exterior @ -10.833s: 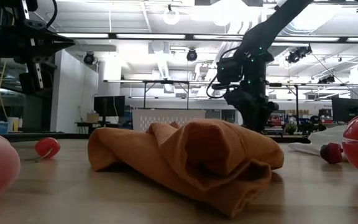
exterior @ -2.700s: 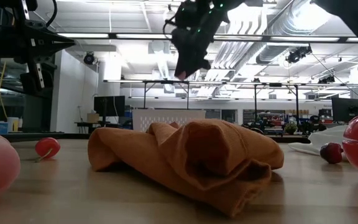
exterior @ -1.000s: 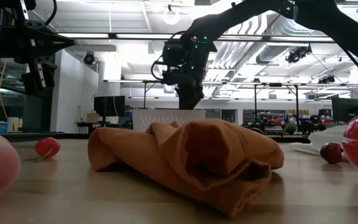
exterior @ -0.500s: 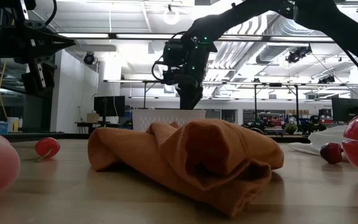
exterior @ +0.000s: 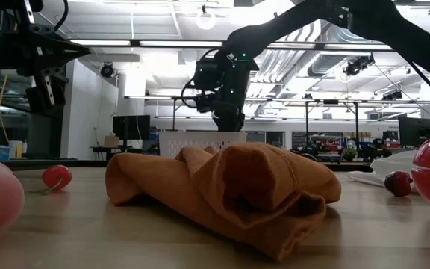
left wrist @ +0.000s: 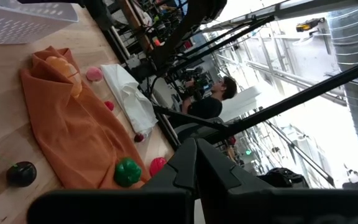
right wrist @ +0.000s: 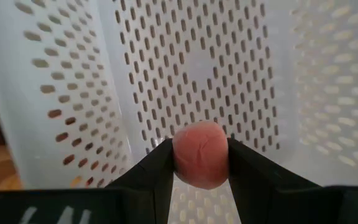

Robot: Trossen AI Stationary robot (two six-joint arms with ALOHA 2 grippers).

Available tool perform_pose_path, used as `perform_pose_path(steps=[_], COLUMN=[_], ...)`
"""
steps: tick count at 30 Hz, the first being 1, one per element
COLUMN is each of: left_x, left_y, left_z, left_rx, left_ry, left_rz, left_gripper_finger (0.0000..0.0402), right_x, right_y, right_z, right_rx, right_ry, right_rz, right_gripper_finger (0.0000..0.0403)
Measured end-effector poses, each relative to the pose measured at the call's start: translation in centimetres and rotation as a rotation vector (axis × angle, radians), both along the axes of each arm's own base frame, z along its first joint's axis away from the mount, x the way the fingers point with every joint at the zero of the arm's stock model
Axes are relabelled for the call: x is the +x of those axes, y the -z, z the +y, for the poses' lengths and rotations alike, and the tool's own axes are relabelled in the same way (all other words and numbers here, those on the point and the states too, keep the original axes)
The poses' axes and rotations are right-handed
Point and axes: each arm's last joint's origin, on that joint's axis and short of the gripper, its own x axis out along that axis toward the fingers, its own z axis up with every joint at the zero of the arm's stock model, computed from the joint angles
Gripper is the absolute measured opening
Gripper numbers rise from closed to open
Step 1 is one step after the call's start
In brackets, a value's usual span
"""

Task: Pick and placing Produce into tupperware
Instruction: Put the top pink peach into the white basket

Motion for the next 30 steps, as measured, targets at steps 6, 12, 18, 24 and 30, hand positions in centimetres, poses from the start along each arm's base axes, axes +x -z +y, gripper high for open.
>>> perform_pose_path(steps=[6, 12, 18, 24, 30], left_x=[0.00, 0.00, 0.00, 0.00, 0.00], left_y=[0.00, 0.00, 0.00, 0.00, 0.00], left_z=[0.00, 0.00, 0.00, 0.00, 0.00], left_rx=[0.001, 0.001, 0.001, 0.002, 0.002], left_ry=[0.000, 0.001, 0.000, 0.000, 0.000], left_rz=[0.000, 0.000, 0.000, 0.000, 0.000], left_gripper_finger=[0.0001, 0.0001, 0.0001, 0.0001, 0.0001], right_x=[0.11, 0.05, 0.05, 0.05, 0.04], right_y=[0.37, 0.45, 0.45, 0.45, 0.37], right_z=[-0.03, 0.00, 0.01, 0.01, 0.01], right_rx=[0.002, 0.006, 0.011, 0.011, 0.013], right_ry=[0.000, 0.000, -0.001, 0.003, 0.006], right_rz=[0.005, 0.014, 0.012, 0.012, 0.013], right_gripper_finger=[0.0119, 0.0120, 0.0150, 0.0182, 0.0178])
